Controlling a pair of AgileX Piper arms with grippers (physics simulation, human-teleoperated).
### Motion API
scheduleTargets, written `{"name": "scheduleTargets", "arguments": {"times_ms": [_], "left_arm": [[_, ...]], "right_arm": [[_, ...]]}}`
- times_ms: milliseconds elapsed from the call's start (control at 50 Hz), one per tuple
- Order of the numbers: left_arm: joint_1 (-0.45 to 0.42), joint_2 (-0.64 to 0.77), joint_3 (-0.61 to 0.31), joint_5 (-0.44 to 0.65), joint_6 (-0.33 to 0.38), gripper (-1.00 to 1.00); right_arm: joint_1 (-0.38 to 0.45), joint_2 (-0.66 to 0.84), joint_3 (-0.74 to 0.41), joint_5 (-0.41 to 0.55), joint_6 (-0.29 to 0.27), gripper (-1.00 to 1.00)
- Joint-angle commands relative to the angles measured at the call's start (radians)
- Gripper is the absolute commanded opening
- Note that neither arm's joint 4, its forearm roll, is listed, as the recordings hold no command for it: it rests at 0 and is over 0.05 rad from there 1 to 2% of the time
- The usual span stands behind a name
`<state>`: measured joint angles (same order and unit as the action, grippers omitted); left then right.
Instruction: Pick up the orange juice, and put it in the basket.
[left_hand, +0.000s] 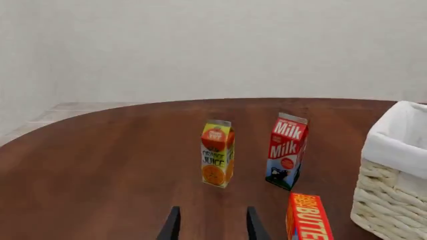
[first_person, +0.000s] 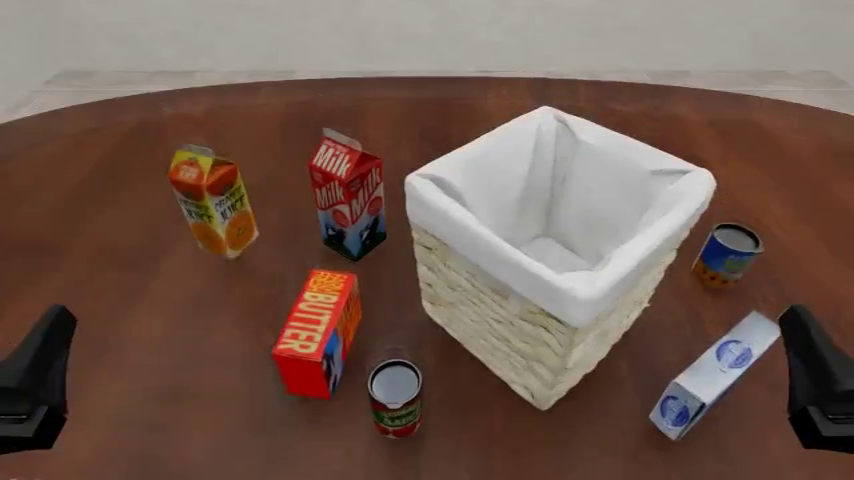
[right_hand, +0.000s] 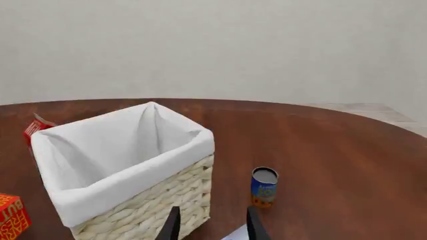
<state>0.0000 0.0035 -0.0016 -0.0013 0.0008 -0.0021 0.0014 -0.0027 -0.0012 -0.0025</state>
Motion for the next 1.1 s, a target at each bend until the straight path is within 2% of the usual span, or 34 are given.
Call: {"name": "scheduleTargets", "arguments": {"times_ms": [20,420,600,660,760,860,900,980,1020,1100], "left_arm": [[-0.001,0.01,-0.002,-0.006,0.003,1.0],[0.0,-0.001,-0.003,0.003,0.012,1.0],[-0.018,-0.001,-0.015,0.012,0.045,1.0],[-0.037,0.001,-0.032,0.006,0.074,1.0],[-0.054,0.002,-0.079,0.028,0.075,1.0],[-0.08,0.071,-0.162,-0.014,0.086,1.0],[-0.099,0.089,-0.181,-0.036,0.112,1.0],[-0.113,0.198,-0.231,-0.101,0.101,1.0],[-0.116,0.208,-0.234,-0.108,0.107,1.0],[-0.136,0.327,-0.286,-0.168,0.123,1.0]], "right_arm": [[0.003,0.001,-0.003,0.003,0.001,1.0],[0.006,-0.001,-0.002,-0.001,-0.002,1.0],[0.008,-0.001,-0.001,-0.001,-0.003,1.0],[0.008,-0.001,-0.001,-0.001,-0.003,1.0],[0.009,-0.001,-0.002,-0.003,-0.004,1.0],[0.009,-0.001,-0.001,-0.003,-0.003,1.0],[0.009,-0.001,-0.001,-0.003,-0.004,1.0],[0.008,-0.001,-0.001,-0.004,-0.002,1.0],[0.008,-0.001,-0.001,-0.004,-0.002,1.0],[0.008,-0.001,-0.001,-0.003,-0.002,1.0]]}}
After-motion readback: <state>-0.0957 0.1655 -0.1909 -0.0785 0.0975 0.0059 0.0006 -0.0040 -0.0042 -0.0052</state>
